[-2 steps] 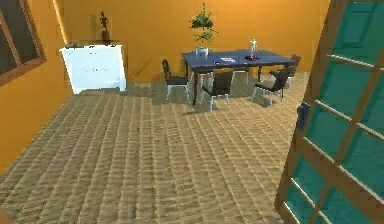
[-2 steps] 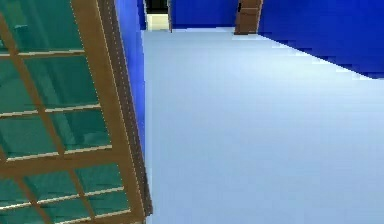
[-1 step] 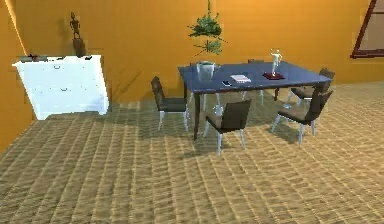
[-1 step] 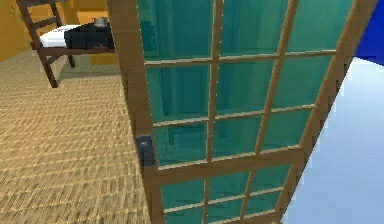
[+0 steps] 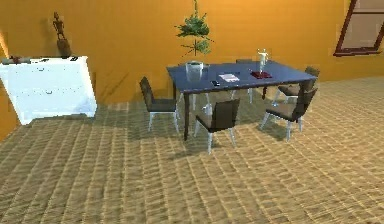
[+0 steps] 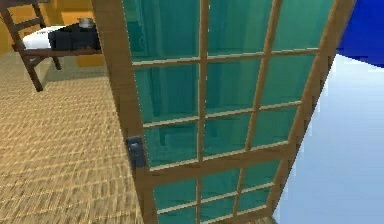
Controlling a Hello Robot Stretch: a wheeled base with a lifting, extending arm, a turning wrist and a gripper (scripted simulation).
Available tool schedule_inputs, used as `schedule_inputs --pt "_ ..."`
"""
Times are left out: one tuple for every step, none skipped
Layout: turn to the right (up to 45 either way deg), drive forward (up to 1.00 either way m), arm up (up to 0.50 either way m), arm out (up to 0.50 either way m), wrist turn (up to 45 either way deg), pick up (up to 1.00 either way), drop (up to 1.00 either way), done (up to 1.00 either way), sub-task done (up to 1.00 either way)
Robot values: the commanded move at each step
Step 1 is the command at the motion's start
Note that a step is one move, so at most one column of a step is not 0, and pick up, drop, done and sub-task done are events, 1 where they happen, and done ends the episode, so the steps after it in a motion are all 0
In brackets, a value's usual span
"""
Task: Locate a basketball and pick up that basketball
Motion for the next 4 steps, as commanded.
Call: schedule_inputs --pt "0.0 0.20 0.00 0.00 0.0 0.00 0.00 0.00 0.00" --pt "27.0 0.00 0.00 0.00 0.0 0.00 0.00 0.00 0.00" --pt "0.0 0.45 0.00 0.00 0.0 0.00 0.00 0.00 0.00" --pt "45.0 0.00 0.00 0.00 0.0 0.00 0.00 0.00 0.00"
